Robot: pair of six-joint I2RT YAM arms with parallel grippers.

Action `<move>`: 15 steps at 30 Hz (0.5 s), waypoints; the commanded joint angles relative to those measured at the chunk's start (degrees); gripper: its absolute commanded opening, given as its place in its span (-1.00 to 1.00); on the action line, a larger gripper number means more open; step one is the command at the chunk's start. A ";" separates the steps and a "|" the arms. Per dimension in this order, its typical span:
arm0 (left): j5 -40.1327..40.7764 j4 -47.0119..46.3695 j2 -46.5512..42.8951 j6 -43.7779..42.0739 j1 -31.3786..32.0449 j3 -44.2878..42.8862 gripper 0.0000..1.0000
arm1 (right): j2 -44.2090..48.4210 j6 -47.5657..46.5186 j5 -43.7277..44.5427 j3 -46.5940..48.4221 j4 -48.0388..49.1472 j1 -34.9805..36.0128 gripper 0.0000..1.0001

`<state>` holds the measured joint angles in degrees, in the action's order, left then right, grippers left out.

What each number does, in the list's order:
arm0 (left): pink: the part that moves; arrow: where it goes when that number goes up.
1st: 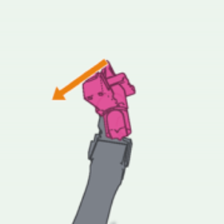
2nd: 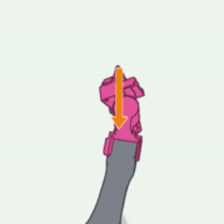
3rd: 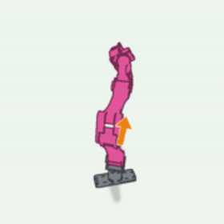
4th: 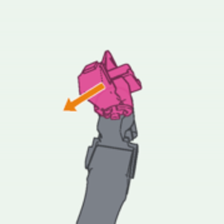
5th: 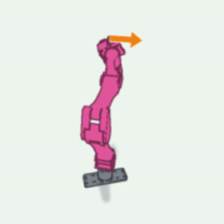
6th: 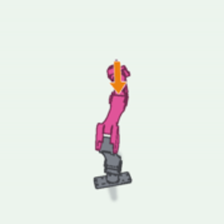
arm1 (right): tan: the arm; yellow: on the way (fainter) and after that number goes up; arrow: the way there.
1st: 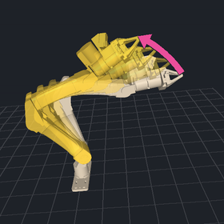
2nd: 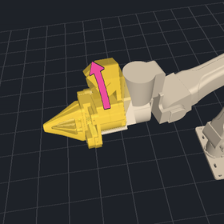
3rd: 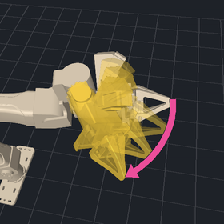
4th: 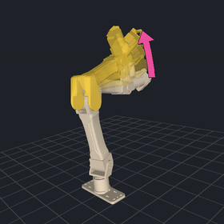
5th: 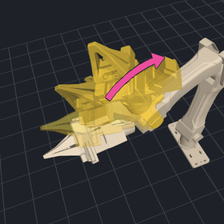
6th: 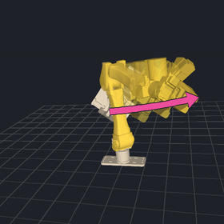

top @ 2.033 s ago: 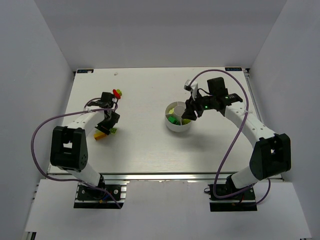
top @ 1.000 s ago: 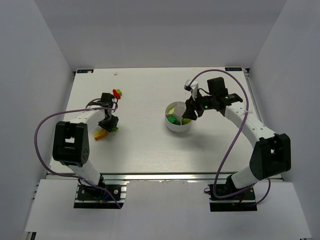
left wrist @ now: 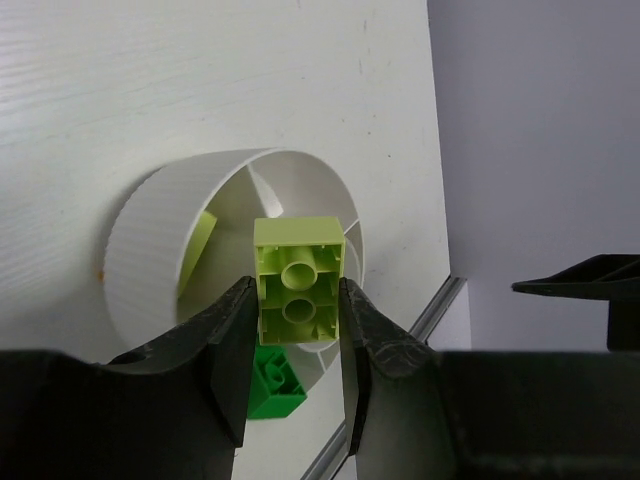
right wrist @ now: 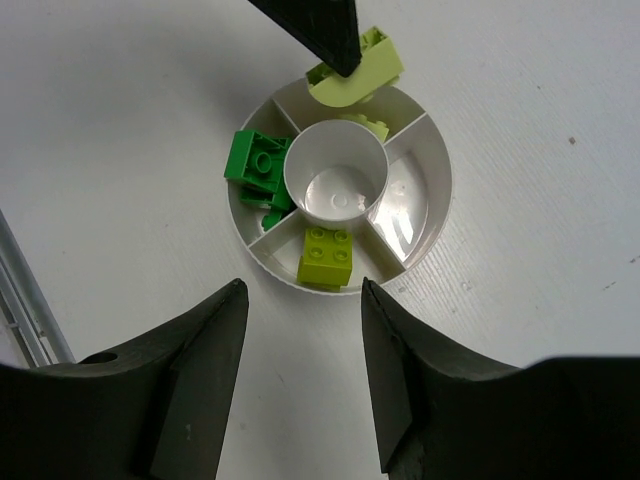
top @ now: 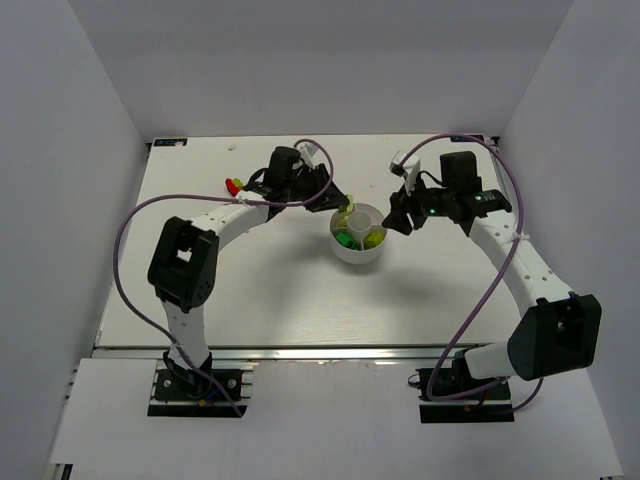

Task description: Sort the legos into containers by color

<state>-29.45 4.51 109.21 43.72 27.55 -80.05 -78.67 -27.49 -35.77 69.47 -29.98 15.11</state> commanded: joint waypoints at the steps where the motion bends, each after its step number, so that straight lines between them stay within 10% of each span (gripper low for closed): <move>1: -2.36 0.14 1.00 -1.54 0.84 -4.93 -0.49 | 0.98 0.59 -1.06 -0.83 0.71 -0.35 0.10; 15: -2.54 3.92 3.99 -2.94 1.19 -6.52 -0.38 | 0.89 0.85 -1.15 -1.27 1.15 -0.44 0.10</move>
<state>-30.92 7.22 113.84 42.41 28.62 -84.93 -78.70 -27.33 -36.01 68.49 -29.95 15.00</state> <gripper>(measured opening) 0.444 0.548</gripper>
